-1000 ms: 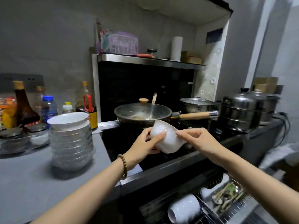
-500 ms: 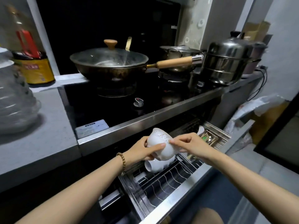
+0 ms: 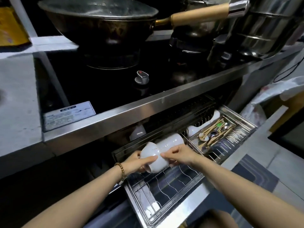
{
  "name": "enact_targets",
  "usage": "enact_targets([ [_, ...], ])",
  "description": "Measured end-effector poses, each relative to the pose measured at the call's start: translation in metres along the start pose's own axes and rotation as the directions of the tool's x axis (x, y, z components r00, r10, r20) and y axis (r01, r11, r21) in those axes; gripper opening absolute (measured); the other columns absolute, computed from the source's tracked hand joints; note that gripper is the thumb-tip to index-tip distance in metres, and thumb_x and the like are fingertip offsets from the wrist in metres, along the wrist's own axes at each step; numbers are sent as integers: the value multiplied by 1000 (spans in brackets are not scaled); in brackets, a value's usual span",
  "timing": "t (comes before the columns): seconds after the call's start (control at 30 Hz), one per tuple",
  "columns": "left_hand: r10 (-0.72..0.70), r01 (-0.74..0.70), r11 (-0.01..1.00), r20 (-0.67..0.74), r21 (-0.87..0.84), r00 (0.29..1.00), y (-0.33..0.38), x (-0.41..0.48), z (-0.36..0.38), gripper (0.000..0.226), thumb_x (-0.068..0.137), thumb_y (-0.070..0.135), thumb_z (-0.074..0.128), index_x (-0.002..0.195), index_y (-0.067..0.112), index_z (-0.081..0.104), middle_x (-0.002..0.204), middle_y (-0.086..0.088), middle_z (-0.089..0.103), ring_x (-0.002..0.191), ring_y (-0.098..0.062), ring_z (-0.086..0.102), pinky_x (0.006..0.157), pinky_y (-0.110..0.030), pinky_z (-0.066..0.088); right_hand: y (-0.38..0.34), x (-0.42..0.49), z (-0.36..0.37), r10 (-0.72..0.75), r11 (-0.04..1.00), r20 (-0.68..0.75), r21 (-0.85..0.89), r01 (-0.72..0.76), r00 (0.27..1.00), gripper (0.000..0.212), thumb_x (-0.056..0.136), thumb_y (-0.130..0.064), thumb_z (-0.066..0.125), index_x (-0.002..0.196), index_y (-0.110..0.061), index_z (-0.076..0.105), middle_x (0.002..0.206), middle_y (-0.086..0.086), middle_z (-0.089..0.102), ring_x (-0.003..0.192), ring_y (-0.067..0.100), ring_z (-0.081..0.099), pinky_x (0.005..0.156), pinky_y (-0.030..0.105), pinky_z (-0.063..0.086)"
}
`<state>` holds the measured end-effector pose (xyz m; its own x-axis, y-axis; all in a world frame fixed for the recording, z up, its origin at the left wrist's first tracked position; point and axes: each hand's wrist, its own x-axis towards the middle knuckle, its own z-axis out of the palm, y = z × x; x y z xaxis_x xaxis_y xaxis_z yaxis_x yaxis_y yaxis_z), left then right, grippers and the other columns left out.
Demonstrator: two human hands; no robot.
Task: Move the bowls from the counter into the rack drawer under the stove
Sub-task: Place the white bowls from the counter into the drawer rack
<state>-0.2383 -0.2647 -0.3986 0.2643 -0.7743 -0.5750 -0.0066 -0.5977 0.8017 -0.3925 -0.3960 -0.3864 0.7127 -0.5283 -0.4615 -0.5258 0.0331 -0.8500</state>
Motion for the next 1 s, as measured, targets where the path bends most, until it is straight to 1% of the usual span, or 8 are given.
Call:
enact_targets([
  [0.17,-53,53,998,-15,-27,998,-12,28,-2,32,76,45,72,88,25,51,89,-5,65,82,-20,58,85,-34,51,12,37,-1,52,998,15,-31,-52,999,27,79,-24,74,58,-11,64,61,8,57,58,15,50,60,23,44],
  [0.3,-120,121,992,24,-30,992,-21,48,-5,65,39,70,72,81,24,55,94,-7,64,83,-19,52,86,-29,46,22,61,1,104,993,8,-55,-104,994,34,79,-23,75,48,-15,63,48,1,60,43,8,48,50,18,41],
  [0.4,-154,155,988,-10,30,988,-40,77,-10,114,29,85,67,119,15,57,100,3,67,82,-9,58,80,-19,49,30,73,3,115,993,-18,-19,-116,993,36,79,-20,74,48,-11,60,46,3,58,38,7,45,42,14,37],
  [0.5,-175,175,982,-9,73,985,-54,99,-11,131,30,93,58,138,20,43,112,3,68,93,-8,64,87,-22,52,39,81,5,127,992,-60,25,-126,990,34,79,-18,74,50,-8,60,40,-1,59,34,5,46,41,13,39],
  [0.57,-160,161,984,-23,82,987,-53,102,-9,133,30,95,56,140,21,40,113,2,67,103,-13,64,92,-26,49,45,85,5,129,991,-79,37,-126,988,34,78,-17,75,50,-8,60,39,-2,60,35,4,48,43,14,41],
  [0.67,-121,125,989,-59,79,991,-47,99,-2,132,35,90,57,140,12,37,121,-10,63,110,-20,61,78,-18,44,53,90,3,137,990,-96,55,-132,986,32,76,-18,77,50,-8,62,42,0,61,38,8,52,50,19,47],
  [0.77,-104,108,993,-82,50,991,-44,102,2,109,53,82,60,136,13,42,105,-3,64,91,-11,62,66,-14,42,57,95,3,151,986,-128,83,-141,980,31,75,-17,78,51,-6,62,40,0,60,35,7,52,49,20,48],
  [1.0,-106,110,994,-183,8,977,-50,109,10,91,79,56,61,148,16,17,143,-9,44,127,-23,47,93,-24,37,59,99,4,198,978,-200,111,-179,960,26,71,-18,82,57,-5,63,42,1,62,35,6,55,47,20,50],
])
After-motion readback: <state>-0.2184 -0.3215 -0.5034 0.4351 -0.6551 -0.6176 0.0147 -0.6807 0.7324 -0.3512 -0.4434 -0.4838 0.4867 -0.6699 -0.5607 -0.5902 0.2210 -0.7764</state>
